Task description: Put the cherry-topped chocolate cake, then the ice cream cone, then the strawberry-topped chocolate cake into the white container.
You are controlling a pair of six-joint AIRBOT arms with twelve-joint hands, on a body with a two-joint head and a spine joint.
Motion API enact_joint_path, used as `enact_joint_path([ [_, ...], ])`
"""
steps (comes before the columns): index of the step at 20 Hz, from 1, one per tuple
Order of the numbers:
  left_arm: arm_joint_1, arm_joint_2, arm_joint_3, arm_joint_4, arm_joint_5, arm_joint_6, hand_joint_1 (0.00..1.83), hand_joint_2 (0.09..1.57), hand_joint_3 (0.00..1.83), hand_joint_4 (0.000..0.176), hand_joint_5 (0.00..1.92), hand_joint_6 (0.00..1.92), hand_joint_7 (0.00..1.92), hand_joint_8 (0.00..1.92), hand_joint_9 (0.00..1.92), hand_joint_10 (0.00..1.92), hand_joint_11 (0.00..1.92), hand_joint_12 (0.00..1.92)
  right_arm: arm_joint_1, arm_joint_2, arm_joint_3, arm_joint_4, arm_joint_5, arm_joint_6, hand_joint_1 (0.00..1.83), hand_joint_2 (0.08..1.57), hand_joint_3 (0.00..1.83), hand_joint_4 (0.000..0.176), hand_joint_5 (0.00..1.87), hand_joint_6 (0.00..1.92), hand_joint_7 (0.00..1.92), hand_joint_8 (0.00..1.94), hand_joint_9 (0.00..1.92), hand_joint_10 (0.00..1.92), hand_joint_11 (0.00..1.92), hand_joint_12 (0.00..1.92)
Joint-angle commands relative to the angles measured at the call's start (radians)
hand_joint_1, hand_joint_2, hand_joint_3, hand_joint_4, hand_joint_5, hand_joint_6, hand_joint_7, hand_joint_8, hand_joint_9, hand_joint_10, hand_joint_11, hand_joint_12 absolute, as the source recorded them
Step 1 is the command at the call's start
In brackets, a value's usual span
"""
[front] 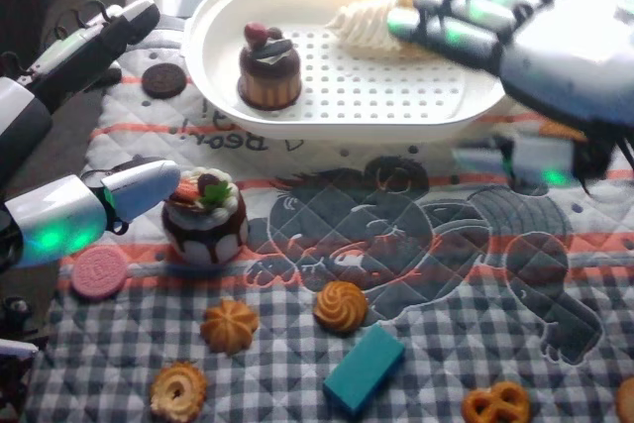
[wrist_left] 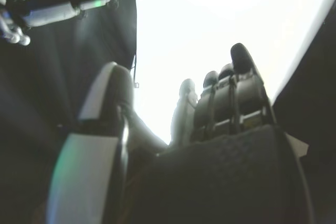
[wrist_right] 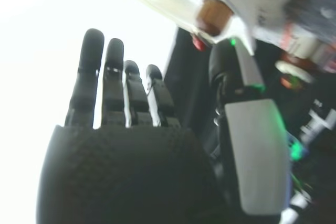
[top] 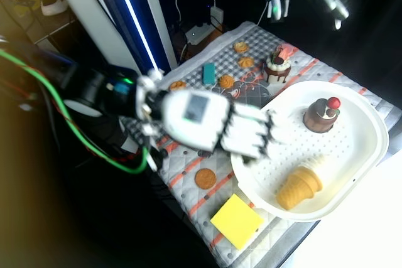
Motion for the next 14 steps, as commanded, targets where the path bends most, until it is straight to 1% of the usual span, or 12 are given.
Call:
enact_joint_path([
  [1,-0.001,0.012,-0.001,0.003,-0.115,-0.007,0.83,1.15,0.0,0.097,0.1,0.0,0.0,0.0,0.0,0.0,0.0,0.29,-0.018,0.03,-0.006,-0.005,0.171,0.041,0.71,1.22,0.0,0.063,0.0,0.0,0.06,0.02,0.0,0.86,0.0,1.67],
  [2,0.002,0.015,-0.001,0.004,-0.103,-0.007,0.86,1.13,0.0,0.066,0.09,0.0,0.0,0.0,0.0,0.0,0.0,0.06,-0.052,0.05,-0.022,-0.019,0.201,0.076,0.71,1.22,0.0,0.042,0.0,0.0,0.05,0.02,0.0,0.82,0.0,1.64],
  [3,0.002,0.016,-0.001,0.005,-0.098,-0.007,0.84,1.13,0.0,0.057,0.07,0.0,0.0,0.0,0.0,0.0,0.0,0.01,-0.065,0.058,-0.029,-0.023,0.212,0.085,0.69,1.2,0.0,0.042,0.0,0.0,0.03,0.01,0.0,0.77,0.0,1.62],
  [4,0.003,0.016,-0.001,0.005,-0.097,-0.007,0.78,1.12,0.0,0.094,0.05,0.0,0.0,0.0,0.0,0.0,0.0,0.0,-0.07,0.061,-0.032,-0.024,0.214,0.089,0.7,1.21,0.0,0.034,0.0,0.0,0.01,0.0,0.0,0.68,0.0,1.55],
  [5,0.004,0.02,-0.002,0.01,-0.079,-0.007,0.77,1.11,0.0,0.1,0.04,0.0,0.0,0.0,0.0,0.0,0.0,0.0,-0.11,0.085,-0.054,-0.033,0.249,0.113,0.69,1.21,0.0,0.04,0.0,0.0,0.01,0.0,0.0,0.49,0.0,1.48],
  [7,0.005,0.023,-0.002,0.023,-0.036,-0.007,0.82,1.09,0.0,0.048,0.05,0.0,0.01,0.0,0.0,0.0,0.0,0.0,-0.177,0.127,-0.096,-0.034,0.308,0.126,0.66,1.18,0.0,0.057,0.0,0.0,0.04,0.01,0.0,0.59,0.0,1.33],
  [8,0.005,0.023,-0.002,0.03,-0.014,-0.007,0.84,1.1,0.0,0.087,0.01,0.0,0.0,0.0,0.0,0.0,0.04,0.02,-0.208,0.143,-0.112,-0.034,0.34,0.136,0.64,1.17,0.0,0.033,0.0,0.0,0.07,0.01,0.01,0.65,0.0,1.32],
  [9,0.005,0.023,0.0,0.038,0.021,-0.007,0.82,1.1,0.0,0.1,0.01,0.0,0.0,0.0,0.0,0.0,0.09,0.05,-0.238,0.159,-0.127,-0.034,0.375,0.145,0.63,1.17,0.0,0.03,0.0,0.0,0.08,0.01,0.0,0.71,0.0,1.31],
  [10,0.005,0.022,0.002,0.041,0.044,-0.007,0.78,1.09,0.0,0.115,0.0,0.0,0.0,0.0,0.0,0.0,0.07,0.04,-0.261,0.171,-0.138,-0.034,0.404,0.145,0.62,1.17,0.0,0.066,0.0,0.0,0.08,0.01,0.0,0.69,0.0,1.23],
  [11,0.005,0.017,0.008,0.042,0.075,-0.007,0.78,1.08,0.0,0.1,0.0,0.0,0.0,0.0,0.0,0.0,0.03,0.03,-0.285,0.182,-0.151,-0.031,0.428,0.145,0.6,1.17,0.0,0.082,0.0,0.0,0.09,0.01,0.03,0.63,0.0,1.16],
  [12,0.004,0.013,0.014,0.042,0.099,-0.007,0.8,1.07,0.0,0.086,0.0,0.0,0.0,0.0,0.0,0.0,0.0,0.01,-0.299,0.19,-0.16,-0.03,0.439,0.145,0.61,1.17,0.0,0.06,0.0,0.0,0.06,0.0,0.02,0.6,0.0,1.13],
  [14,-0.01,0.007,0.031,0.045,0.157,-0.007,0.74,1.06,0.0,0.095,0.01,0.0,0.0,0.0,0.0,0.0,0.0,0.0,-0.314,0.202,-0.173,-0.03,0.445,0.145,0.66,1.18,0.0,0.013,0.0,0.0,0.03,0.0,0.01,0.58,0.0,1.14],
])
